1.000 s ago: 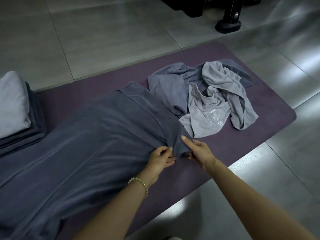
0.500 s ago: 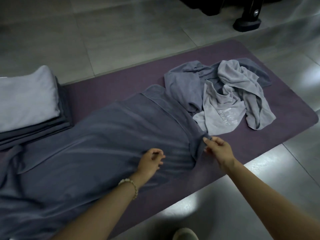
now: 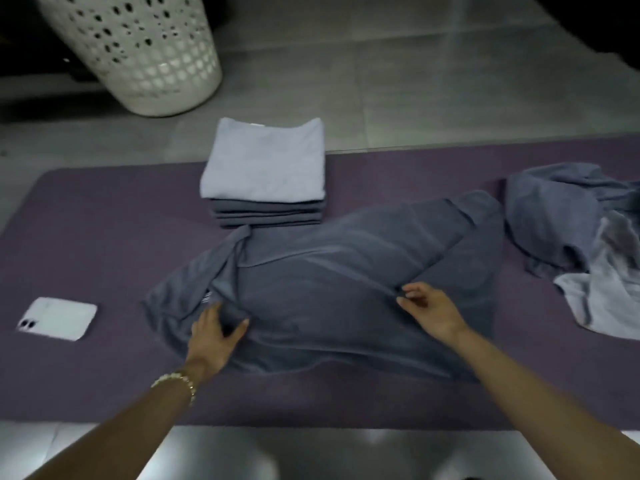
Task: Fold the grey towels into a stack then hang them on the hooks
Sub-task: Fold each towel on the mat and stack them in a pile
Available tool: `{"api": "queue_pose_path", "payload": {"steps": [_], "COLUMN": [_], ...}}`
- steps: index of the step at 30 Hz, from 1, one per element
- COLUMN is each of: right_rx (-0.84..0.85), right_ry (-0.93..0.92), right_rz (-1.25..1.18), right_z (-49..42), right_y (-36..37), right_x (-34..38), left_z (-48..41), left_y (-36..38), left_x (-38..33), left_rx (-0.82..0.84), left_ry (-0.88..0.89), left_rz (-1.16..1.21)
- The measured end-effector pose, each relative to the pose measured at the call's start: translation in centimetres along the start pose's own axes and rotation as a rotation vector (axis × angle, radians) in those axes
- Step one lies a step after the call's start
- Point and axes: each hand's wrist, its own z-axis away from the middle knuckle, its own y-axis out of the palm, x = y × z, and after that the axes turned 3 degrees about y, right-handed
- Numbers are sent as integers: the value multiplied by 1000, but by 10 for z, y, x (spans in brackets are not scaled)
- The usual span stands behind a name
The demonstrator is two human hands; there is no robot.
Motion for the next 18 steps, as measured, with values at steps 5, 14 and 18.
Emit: {"api": "queue_pose_path", "payload": {"steps": [5,14,18], "right_rx": [66,404,401], "right_ry": [-64,-120,-142], "right_rz": [49,68,107], "right_z": [4,-8,-32], "right_y": [56,175,252], "right_x": [36,143,190], "left_z": [-4,-34,-37], "left_y": [-17,-35,-44], "left_x": [48,91,108], "left_rx": [-105,-276,-97], "left_ry": [-269,-541,-353], "left_rz": [194,552,705]}}
